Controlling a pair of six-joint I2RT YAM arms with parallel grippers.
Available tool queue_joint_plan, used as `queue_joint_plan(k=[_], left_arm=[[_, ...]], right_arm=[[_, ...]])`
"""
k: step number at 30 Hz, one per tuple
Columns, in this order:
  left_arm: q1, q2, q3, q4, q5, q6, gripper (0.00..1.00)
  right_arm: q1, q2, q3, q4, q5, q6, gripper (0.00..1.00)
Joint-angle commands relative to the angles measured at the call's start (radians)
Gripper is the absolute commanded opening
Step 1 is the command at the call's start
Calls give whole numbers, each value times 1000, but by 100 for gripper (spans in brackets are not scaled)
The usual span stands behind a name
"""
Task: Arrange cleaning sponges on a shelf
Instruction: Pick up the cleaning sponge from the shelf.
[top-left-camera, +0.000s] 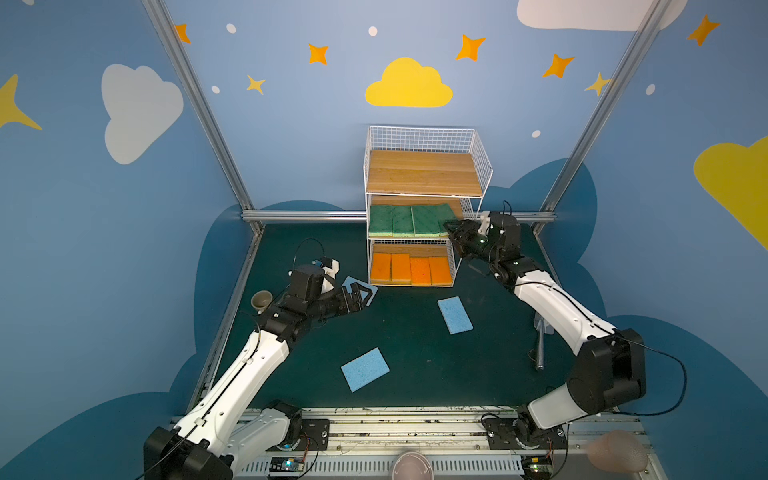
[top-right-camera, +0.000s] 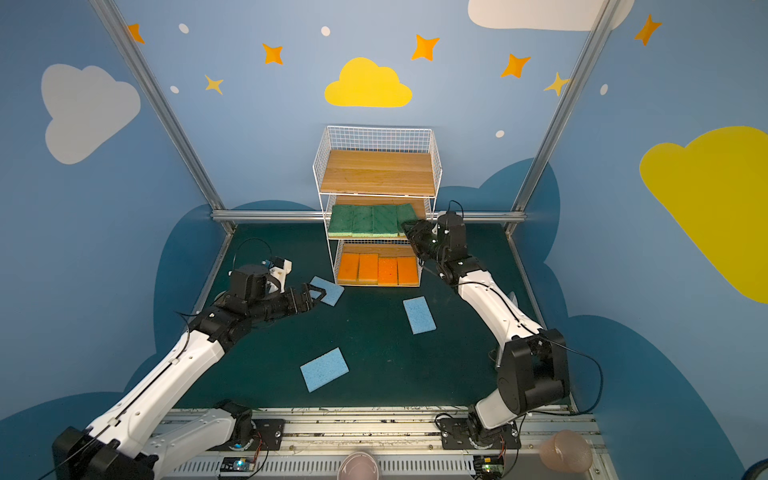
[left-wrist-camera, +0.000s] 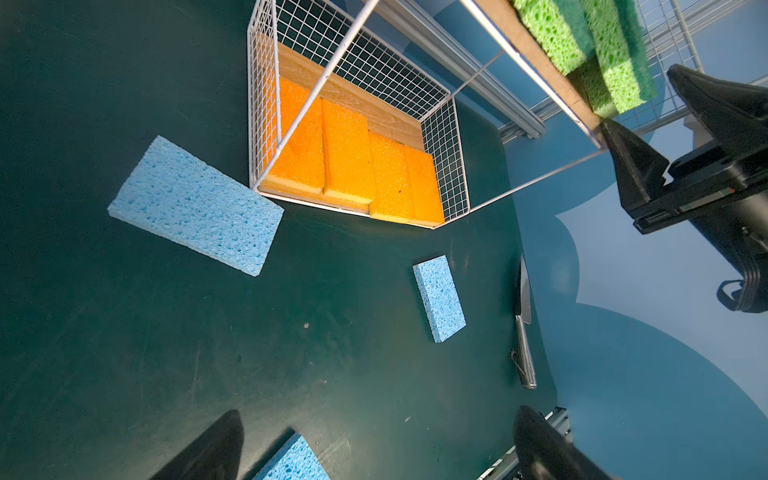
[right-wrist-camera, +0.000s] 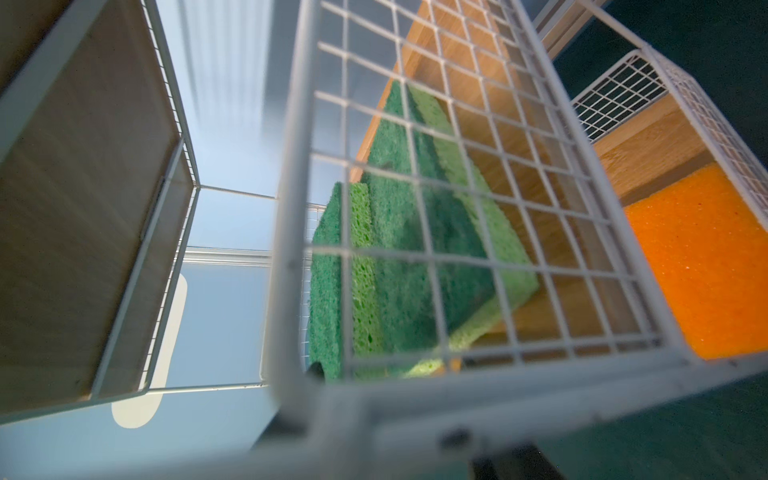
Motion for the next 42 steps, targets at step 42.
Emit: queue_joint_plan(k=[42], left_arm=[[1, -41, -8, -13, -9, 11, 100]], right_arm=[[97, 93, 232, -312, 342, -343, 56]])
